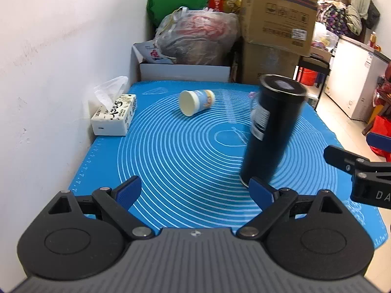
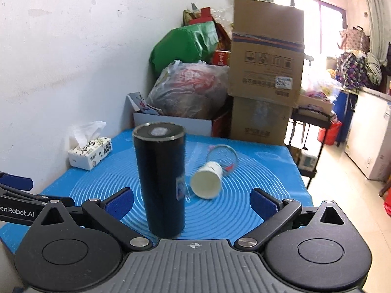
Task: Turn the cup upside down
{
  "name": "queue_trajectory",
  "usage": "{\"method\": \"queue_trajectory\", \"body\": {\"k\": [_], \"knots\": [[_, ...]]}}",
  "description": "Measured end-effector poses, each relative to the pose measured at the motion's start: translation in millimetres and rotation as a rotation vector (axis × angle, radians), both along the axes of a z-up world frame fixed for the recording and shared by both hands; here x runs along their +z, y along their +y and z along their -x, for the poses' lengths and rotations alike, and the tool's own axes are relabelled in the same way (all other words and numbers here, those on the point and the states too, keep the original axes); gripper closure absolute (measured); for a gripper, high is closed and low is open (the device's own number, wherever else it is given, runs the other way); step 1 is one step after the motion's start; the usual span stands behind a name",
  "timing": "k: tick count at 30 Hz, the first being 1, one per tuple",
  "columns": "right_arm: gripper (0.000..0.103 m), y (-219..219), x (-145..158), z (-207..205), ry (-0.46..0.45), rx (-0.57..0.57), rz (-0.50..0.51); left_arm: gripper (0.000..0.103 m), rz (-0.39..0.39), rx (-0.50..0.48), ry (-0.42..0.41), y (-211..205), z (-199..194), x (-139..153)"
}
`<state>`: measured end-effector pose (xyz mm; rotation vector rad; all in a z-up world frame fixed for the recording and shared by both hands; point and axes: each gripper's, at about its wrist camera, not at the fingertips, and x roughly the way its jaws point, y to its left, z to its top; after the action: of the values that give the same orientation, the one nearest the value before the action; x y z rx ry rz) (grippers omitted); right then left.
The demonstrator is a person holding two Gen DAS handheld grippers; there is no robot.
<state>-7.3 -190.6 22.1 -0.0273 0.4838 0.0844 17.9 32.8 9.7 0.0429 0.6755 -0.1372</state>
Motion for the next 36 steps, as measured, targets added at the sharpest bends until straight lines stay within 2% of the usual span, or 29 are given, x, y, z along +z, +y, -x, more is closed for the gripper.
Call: {"method": "queue_trajectory", "body": {"k": [14,26,36], "knots": [[0.0,-20,-2,70,0.04,-0.03,0.009,0.009,-0.013,-0.043,-0.076,-34,75,6],[0.001,-25,0,99,0.044,-0.035,-0.011,0.009,-0.033,-0.059,-0.083,-40,103,6],[0.001,-26,1,107,0.045,-0.033,-0.007,0.009,-0.034,-0.059,-0.084,-40,107,5]]}}
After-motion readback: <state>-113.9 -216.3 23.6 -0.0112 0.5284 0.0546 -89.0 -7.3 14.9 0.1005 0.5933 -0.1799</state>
